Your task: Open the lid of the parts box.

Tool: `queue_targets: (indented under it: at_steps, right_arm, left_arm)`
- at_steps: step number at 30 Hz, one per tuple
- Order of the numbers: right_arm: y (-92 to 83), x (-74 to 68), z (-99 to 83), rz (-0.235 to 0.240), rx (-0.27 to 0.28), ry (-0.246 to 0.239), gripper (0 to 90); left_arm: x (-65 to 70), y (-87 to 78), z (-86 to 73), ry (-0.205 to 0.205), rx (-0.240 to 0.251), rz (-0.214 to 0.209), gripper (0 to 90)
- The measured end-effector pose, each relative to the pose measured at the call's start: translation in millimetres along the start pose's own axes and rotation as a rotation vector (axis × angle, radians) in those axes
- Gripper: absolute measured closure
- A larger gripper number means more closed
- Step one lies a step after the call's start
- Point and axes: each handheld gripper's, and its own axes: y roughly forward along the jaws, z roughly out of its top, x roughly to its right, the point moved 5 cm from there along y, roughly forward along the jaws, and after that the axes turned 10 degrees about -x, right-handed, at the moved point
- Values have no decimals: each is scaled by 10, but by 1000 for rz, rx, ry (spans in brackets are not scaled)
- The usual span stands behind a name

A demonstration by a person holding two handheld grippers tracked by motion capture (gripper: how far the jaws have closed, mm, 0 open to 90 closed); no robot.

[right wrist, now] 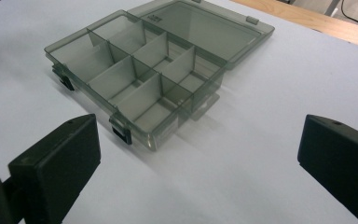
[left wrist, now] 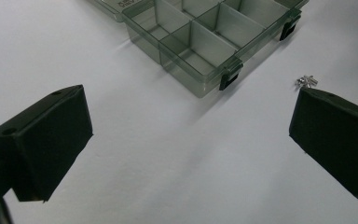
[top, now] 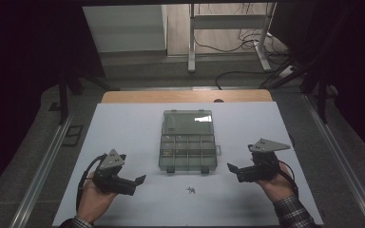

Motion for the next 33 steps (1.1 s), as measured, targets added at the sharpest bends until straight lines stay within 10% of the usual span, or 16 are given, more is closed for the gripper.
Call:
queue_targets:
  at_steps: [33]
  right_arm:
    - [-246, 132, -653, -48, -45, 93, 0]
  left_arm:
    - [-9, -51, -239, -4, -46, 35, 0]
